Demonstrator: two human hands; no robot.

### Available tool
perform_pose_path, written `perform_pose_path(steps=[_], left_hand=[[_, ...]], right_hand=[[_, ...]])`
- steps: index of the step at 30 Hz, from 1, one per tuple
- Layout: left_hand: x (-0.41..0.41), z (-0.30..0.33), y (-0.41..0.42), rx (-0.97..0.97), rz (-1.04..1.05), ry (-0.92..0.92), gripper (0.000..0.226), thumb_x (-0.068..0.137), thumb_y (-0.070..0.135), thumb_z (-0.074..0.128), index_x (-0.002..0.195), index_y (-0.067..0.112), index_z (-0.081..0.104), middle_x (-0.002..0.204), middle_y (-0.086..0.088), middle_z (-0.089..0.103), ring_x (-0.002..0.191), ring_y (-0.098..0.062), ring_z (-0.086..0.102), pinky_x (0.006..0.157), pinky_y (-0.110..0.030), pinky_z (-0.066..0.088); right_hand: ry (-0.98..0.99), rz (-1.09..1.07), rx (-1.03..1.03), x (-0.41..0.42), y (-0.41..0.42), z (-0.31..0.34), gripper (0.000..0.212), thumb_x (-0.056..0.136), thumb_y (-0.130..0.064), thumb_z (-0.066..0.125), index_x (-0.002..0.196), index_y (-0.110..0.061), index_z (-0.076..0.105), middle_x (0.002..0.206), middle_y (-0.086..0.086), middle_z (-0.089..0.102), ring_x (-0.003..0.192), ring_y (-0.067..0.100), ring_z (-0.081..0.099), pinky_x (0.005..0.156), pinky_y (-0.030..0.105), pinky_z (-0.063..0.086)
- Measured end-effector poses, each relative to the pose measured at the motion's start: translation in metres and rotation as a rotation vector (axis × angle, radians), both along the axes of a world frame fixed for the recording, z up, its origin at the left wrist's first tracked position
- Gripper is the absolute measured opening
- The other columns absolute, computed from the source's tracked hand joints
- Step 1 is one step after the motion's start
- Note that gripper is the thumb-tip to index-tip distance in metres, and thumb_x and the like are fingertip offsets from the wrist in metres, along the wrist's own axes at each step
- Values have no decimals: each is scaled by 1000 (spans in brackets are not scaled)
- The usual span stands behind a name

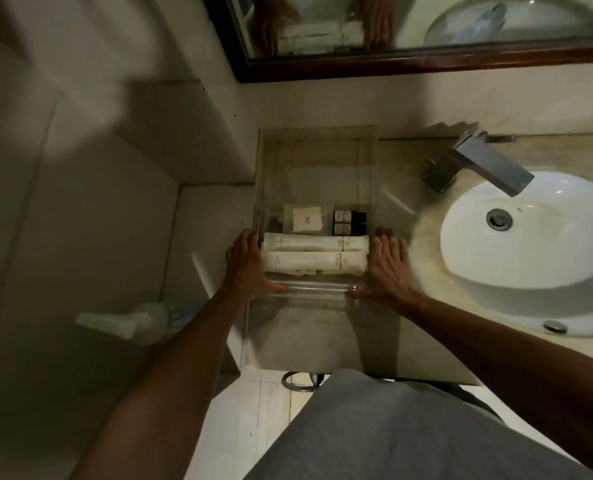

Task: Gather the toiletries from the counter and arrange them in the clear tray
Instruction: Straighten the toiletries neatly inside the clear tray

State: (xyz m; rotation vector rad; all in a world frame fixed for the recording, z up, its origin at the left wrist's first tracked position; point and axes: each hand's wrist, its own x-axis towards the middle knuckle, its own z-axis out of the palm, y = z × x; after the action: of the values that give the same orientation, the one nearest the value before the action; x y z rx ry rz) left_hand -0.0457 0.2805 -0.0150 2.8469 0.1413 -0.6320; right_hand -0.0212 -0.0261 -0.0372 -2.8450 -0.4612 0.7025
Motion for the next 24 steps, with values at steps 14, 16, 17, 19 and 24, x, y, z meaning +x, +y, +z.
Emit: perform_pose_path(steps=[14, 16, 17, 19, 24], left_hand=[[24, 11, 1, -56, 58, -40, 144, 41, 72, 83, 148, 5, 13, 152, -16, 16, 136, -35, 23, 114, -49, 22], [30, 12, -2, -66, 71, -64, 141, 43, 70, 84, 149, 7, 15, 151, -16, 18, 135, -34, 24, 113, -49, 23], [33, 13, -4, -61, 75, -79, 139, 43, 70, 84, 148, 7, 17, 150, -15, 20, 134, -34, 25, 113, -49, 24], [40, 13, -7, -21, 80, -101, 135, 44, 75, 80, 146, 6, 24, 146, -16, 25, 131, -35, 29, 110, -49, 29], [55, 12, -11, 171, 77, -234, 120, 43, 86, 69, 128, 5, 42, 129, -16, 42, 113, -31, 42, 94, -44, 43]], right_hand=[[-34, -39, 79, 27, 2, -1, 138, 57, -79, 72, 151, -4, 6, 160, 21, 11, 149, 38, 3, 120, 54, 0], [-41, -30, 71, 38, 0, -1, 139, 58, -79, 72, 152, -3, 3, 161, 21, 7, 149, 37, -1, 120, 55, -1], [-49, -25, 55, 44, -1, 1, 140, 57, -79, 72, 152, -3, 3, 161, 21, 9, 149, 38, 0, 120, 55, 0], [-98, -18, 12, 52, 1, 4, 136, 56, -80, 72, 150, -3, 12, 155, 23, 21, 145, 39, 15, 120, 54, 9], [-324, -110, 93, 60, 6, 6, 106, 56, -72, 75, 133, -13, 32, 131, 14, 37, 116, 33, 39, 106, 50, 35]])
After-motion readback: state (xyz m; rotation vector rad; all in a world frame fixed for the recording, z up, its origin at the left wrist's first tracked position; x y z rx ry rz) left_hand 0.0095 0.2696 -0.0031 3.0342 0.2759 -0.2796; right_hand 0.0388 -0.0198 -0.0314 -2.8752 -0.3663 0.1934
